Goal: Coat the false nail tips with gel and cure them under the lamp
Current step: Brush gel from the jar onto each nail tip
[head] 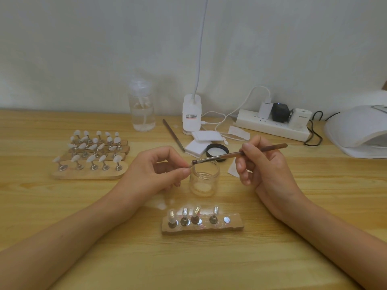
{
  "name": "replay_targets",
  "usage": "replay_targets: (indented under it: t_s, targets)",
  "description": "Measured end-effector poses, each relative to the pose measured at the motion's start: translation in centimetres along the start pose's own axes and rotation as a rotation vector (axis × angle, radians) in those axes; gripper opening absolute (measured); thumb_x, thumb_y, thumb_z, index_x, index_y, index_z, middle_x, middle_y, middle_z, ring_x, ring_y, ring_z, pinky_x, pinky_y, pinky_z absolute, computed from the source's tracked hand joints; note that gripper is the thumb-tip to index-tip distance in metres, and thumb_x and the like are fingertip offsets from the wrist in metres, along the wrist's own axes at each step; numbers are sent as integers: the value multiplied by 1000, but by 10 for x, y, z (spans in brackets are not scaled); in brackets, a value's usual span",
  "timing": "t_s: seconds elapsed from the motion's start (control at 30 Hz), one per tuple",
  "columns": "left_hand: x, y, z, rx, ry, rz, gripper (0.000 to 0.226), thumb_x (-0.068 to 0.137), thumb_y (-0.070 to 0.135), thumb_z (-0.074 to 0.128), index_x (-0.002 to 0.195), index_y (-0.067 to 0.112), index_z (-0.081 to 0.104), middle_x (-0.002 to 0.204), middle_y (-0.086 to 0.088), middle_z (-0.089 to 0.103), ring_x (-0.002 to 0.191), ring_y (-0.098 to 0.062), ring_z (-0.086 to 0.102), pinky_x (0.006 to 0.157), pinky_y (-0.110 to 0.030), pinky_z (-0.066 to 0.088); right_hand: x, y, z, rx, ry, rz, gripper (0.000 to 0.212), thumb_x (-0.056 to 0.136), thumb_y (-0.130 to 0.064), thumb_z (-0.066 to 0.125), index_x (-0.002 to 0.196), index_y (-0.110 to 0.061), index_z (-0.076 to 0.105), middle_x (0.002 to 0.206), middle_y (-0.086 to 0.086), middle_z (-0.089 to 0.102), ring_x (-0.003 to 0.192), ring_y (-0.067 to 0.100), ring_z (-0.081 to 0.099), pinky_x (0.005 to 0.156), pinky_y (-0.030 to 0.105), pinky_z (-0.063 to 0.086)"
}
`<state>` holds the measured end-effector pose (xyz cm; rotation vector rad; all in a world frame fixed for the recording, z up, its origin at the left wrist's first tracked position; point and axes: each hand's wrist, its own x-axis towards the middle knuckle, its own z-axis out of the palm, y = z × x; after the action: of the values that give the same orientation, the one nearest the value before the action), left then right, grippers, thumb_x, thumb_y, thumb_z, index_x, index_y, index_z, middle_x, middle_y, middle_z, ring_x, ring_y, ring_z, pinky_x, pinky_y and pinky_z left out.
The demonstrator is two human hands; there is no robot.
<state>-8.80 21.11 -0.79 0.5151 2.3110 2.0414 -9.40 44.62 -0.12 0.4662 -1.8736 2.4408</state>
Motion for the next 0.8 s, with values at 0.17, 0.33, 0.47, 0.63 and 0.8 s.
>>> replay_targets:
  t_s: [0.17, 0.33, 0.47, 0.63, 0.8]
  targets:
    - [0, -1, -1, 8, 13, 2, 10, 69, 29, 78, 73, 23, 71, 73, -5, 68, 63, -7, 61, 54, -17, 48, 1, 1, -1, -25, 36, 14, 18, 86, -25, 59, 80, -12, 48, 57, 3, 57, 48, 10, 50, 43, 18, 41]
    - [1, -2, 0, 3, 17, 4, 12, 70, 26, 79, 74, 19, 70, 78, -11, 69, 63, -10, 60, 54, -17, 47, 0, 2, 0, -52, 62, 5, 18, 86, -24, 60, 79, -13, 48, 56, 4, 57, 47, 11, 49, 42, 19, 40]
    - [1, -4, -1, 28, 8, 22, 12, 75, 21, 82, 75, 19, 70, 84, -23, 66, 64, -10, 60, 54, -18, 48, 0, -1, -3, -69, 143, -12, 26, 96, -13, 56, 71, -16, 50, 54, 3, 54, 44, 11, 45, 40, 18, 36]
    - [3, -4, 0, 33, 20, 16, 11, 72, 25, 78, 73, 19, 69, 78, -16, 66, 64, -9, 58, 53, -20, 47, 2, -9, -11, -85, 239, -2, 33, 98, -8, 51, 67, -15, 44, 49, 1, 48, 40, 10, 37, 37, 17, 29]
    - [2, -3, 0, 30, 22, 12, 11, 71, 25, 77, 73, 19, 69, 78, -17, 65, 64, -10, 57, 53, -20, 47, 7, -14, -21, -108, 274, -16, 34, 97, -5, 49, 66, -15, 42, 46, -1, 46, 38, 9, 36, 38, 17, 27]
